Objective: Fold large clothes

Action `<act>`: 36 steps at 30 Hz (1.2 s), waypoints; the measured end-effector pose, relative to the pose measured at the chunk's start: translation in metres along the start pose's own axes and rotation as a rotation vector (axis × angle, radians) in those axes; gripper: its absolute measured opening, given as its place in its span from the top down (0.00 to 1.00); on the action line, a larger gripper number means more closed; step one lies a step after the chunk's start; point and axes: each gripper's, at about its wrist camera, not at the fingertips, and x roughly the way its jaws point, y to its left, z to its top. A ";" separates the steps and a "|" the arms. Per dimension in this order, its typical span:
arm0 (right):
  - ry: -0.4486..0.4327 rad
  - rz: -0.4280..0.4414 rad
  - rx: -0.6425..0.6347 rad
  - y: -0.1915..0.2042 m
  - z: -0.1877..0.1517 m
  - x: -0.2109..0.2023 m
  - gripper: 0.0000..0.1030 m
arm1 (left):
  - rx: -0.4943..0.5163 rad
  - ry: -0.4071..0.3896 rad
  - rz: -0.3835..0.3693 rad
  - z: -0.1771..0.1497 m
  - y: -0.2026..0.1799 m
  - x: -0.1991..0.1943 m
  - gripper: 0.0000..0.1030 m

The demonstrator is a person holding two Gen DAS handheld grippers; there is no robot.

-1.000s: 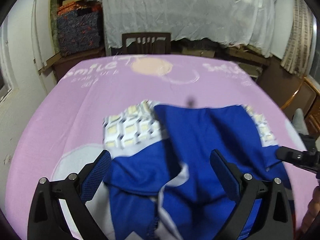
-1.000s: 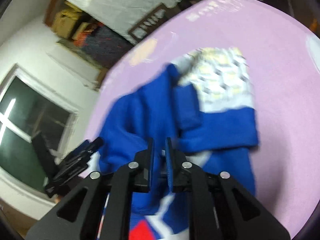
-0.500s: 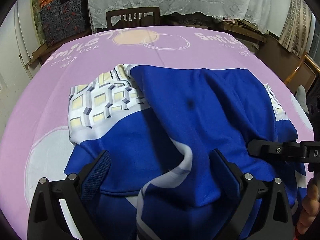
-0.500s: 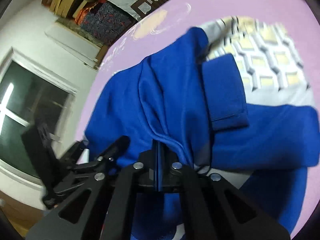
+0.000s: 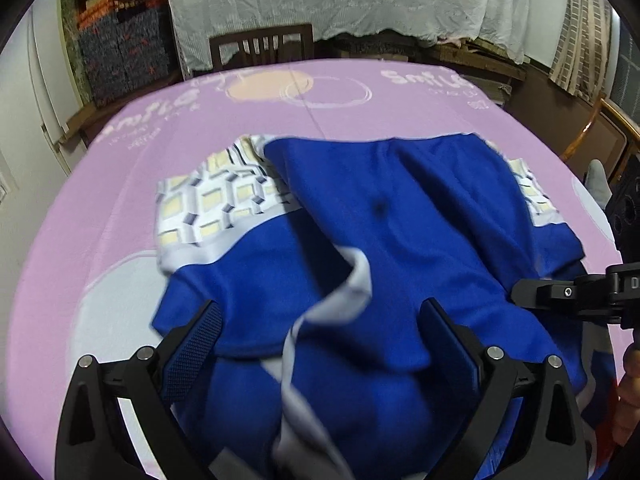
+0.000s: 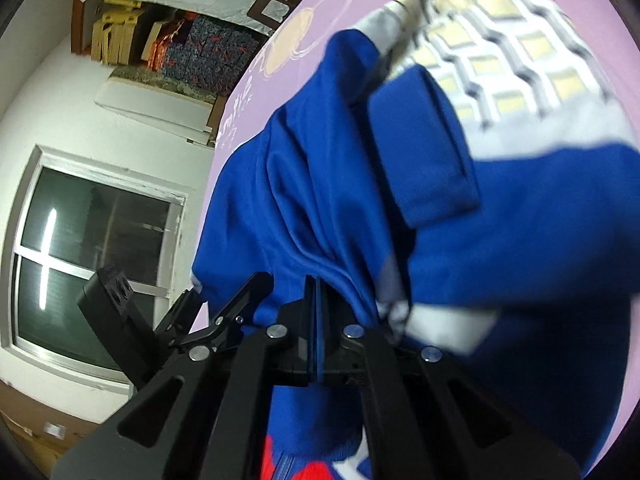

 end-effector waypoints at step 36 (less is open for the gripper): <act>-0.291 -0.132 -0.203 0.022 -0.152 -0.158 0.30 | 0.014 -0.240 0.056 -0.099 -0.028 -0.144 0.03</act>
